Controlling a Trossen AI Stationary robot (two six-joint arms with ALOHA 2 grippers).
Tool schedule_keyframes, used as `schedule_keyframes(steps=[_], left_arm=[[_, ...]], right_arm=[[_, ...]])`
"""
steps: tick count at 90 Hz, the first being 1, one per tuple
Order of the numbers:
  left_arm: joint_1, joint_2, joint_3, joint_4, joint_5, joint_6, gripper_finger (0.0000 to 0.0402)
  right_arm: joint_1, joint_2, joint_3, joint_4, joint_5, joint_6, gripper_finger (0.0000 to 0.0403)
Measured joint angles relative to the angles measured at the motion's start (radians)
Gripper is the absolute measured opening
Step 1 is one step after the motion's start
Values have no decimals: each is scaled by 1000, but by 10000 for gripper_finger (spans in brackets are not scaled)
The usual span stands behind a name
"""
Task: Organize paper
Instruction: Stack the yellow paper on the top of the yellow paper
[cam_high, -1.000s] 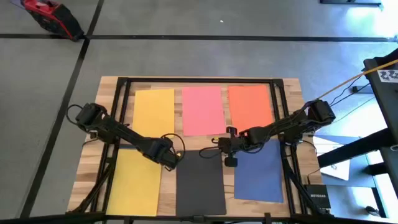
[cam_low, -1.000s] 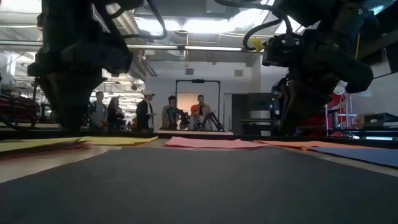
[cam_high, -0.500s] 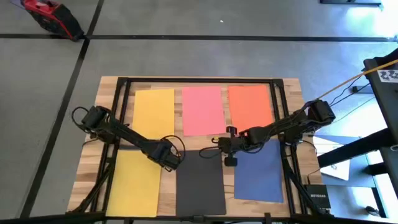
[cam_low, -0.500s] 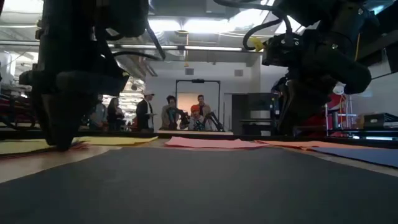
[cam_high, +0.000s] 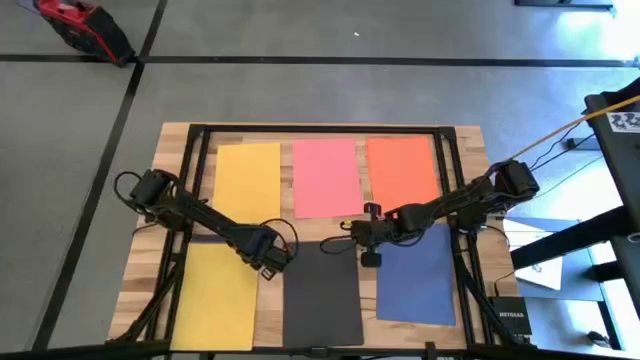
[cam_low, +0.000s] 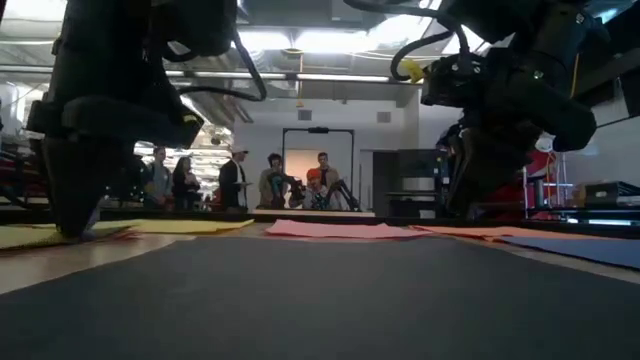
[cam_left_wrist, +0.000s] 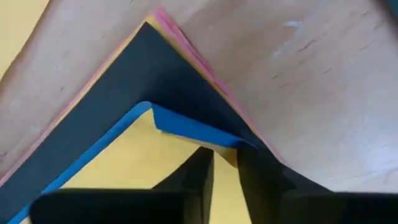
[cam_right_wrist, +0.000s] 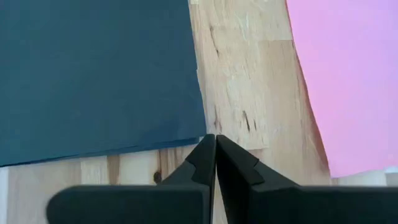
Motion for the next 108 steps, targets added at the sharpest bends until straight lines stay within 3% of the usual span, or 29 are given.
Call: schedule_keyframes(steps=[11,31,58,108], left_arm=[[1,0,20,-6,2,31,5],[20,-1,95,-49,-8,107,1],[146,-2,122,-259,-179,243,0],[509,-2,122,-14,-394,660,0]], right_arm=[[0,0,0,-1,0,0,1],[0,0,0,-2,0,0,1],[0,0,0,-2,0,0,1],[0,0,0,-11,-1,0,1]])
